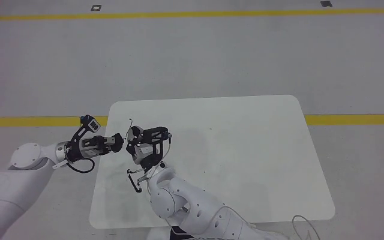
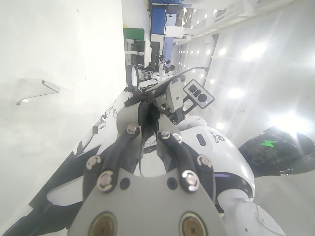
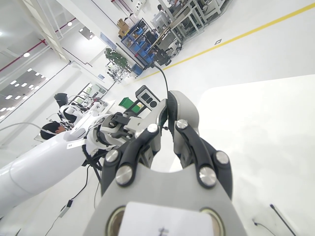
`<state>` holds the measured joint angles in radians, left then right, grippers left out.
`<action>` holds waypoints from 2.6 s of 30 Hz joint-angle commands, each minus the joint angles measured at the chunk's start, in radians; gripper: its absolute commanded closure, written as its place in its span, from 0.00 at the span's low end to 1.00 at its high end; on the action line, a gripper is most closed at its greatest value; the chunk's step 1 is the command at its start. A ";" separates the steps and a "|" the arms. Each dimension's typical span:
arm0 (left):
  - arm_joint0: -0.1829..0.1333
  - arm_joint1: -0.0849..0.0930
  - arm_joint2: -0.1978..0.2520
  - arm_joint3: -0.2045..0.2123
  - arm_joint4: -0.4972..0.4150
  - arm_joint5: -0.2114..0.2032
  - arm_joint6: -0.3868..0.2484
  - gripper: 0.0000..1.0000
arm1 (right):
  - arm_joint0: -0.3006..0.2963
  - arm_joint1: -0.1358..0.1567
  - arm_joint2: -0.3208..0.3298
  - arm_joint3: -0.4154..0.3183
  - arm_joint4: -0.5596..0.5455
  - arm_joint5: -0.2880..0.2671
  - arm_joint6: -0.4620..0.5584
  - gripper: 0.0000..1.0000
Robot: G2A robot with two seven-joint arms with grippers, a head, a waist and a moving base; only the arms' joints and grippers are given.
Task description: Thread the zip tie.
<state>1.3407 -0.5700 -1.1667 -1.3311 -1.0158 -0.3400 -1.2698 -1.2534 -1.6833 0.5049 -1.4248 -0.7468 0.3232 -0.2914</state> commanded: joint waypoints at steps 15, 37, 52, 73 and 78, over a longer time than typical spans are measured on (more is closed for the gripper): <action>0.000 0.000 0.000 0.000 0.000 0.000 0.000 1.00 | -0.009 0.014 0.009 -0.041 -0.016 -0.004 0.017 1.00; 0.000 0.000 0.000 0.000 0.000 0.000 0.000 1.00 | -0.004 0.005 0.005 -0.021 -0.013 0.001 0.012 1.00; 0.000 0.000 0.000 0.000 0.000 0.000 0.000 1.00 | -0.009 0.016 0.007 -0.050 -0.026 0.002 0.041 1.00; 0.000 0.000 0.000 0.000 0.000 0.000 0.000 1.00 | -0.008 0.020 0.004 -0.058 -0.030 0.009 0.052 1.00; 0.000 0.000 0.000 0.000 0.000 0.000 0.000 1.00 | -0.011 0.023 0.007 -0.064 -0.032 0.011 0.058 1.00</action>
<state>1.3407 -0.5700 -1.1667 -1.3311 -1.0158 -0.3400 -1.2698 -1.2642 -1.6610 0.5113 -1.4877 -0.7790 0.3340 -0.2341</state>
